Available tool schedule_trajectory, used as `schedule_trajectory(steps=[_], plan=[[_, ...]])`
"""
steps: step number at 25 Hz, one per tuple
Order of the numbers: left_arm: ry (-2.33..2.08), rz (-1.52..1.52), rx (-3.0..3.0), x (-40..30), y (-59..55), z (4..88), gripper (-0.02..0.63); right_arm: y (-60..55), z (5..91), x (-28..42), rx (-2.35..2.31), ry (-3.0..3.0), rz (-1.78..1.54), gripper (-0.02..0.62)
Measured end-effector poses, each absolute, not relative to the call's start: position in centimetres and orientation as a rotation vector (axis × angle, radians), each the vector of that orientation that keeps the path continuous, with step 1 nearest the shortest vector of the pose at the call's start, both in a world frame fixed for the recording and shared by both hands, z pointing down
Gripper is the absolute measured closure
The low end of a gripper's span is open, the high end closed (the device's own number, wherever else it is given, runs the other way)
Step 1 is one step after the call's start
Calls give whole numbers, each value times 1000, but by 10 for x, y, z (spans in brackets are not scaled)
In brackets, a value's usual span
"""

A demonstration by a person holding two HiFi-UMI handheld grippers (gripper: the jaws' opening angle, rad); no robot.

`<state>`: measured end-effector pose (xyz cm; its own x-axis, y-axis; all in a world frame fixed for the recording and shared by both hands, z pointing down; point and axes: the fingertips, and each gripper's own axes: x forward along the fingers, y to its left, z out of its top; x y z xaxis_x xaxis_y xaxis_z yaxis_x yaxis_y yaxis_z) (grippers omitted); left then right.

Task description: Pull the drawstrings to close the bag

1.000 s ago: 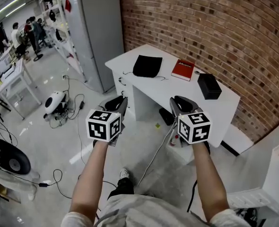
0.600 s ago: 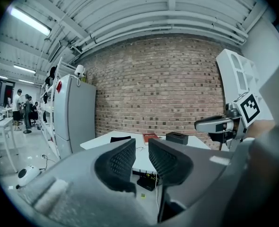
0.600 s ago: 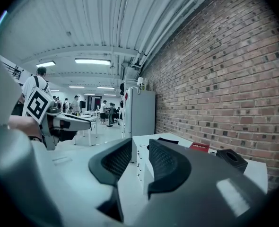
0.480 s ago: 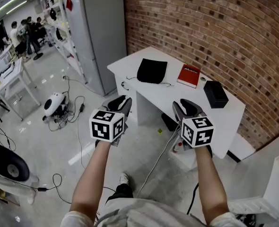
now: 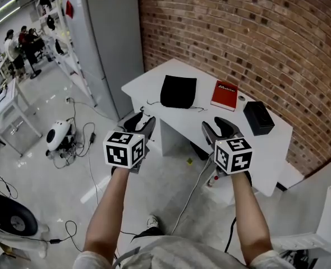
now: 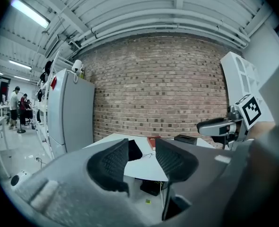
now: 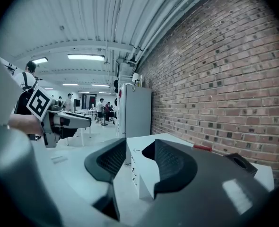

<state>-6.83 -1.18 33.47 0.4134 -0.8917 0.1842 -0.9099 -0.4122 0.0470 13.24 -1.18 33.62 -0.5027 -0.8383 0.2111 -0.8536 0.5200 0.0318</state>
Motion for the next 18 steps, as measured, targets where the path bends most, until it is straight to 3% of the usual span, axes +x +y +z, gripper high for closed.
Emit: schedule_trajectory(steps=[18], plan=[[-1461, 239, 2618, -114, -136, 338, 387, -103, 341, 93, 1599, -2430, 171, 356]])
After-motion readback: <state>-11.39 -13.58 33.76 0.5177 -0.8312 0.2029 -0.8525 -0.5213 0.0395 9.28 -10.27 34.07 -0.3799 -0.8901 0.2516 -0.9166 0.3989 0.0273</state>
